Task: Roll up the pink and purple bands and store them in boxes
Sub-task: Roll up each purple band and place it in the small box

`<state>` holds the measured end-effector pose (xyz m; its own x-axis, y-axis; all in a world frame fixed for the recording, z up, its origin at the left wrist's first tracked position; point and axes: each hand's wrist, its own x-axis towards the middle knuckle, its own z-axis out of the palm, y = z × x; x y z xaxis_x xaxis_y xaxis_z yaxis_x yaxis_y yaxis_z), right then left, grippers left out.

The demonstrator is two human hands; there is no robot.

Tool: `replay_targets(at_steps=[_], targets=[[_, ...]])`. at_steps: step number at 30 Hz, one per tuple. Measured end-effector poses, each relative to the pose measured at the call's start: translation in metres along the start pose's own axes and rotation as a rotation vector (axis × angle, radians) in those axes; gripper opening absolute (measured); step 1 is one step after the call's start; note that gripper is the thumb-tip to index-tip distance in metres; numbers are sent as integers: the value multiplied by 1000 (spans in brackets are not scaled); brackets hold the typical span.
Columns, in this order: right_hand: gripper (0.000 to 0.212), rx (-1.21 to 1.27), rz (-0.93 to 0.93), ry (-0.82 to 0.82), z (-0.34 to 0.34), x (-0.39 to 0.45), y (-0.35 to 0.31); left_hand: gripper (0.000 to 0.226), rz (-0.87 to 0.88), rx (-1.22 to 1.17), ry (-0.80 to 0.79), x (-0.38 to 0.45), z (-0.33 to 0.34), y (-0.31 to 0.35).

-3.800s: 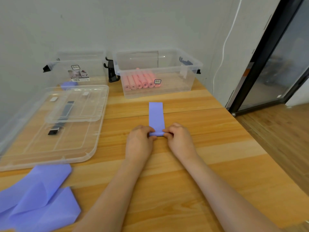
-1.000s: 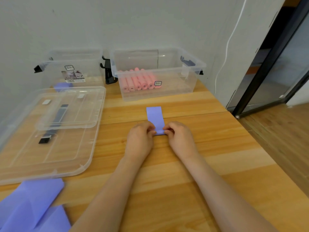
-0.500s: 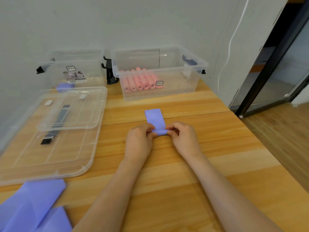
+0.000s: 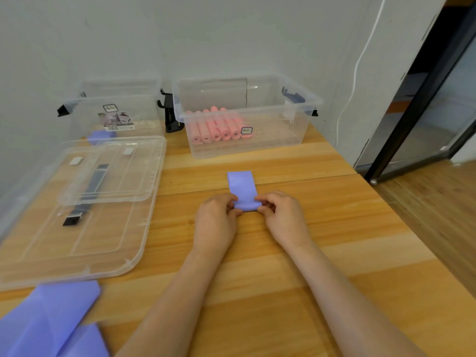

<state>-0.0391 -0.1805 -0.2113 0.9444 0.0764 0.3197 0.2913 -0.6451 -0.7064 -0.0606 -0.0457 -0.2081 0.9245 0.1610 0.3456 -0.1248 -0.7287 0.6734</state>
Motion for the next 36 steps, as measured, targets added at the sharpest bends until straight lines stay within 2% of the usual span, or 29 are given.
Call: replay_targets(at_steps=[3,8,13,16,21,25,30,36], targets=[[20,38,45,5,-1,0,0,22,-9,-6,11,-1,-1,2],[11,-6,5,34,1,0,0,22,43,80,-9,-2,1,-1],[25,-24,-51,-34,0,-1,2,22,66,138,5,-4,2,0],[25,3,4,-24,-1,0,0,21,54,163,4,-4,2,1],[9,55,75,5,-1,0,-2,28,39,143,7,-4,1,1],[5,37,55,15,-1,-1,-2,19,50,119,14,-4,0,2],[19,24,24,-49,0,0,-2,13,61,106,33,0,2,1],[16,-57,33,-15,1,1,-2,23,93,120,3,0,4,-3]])
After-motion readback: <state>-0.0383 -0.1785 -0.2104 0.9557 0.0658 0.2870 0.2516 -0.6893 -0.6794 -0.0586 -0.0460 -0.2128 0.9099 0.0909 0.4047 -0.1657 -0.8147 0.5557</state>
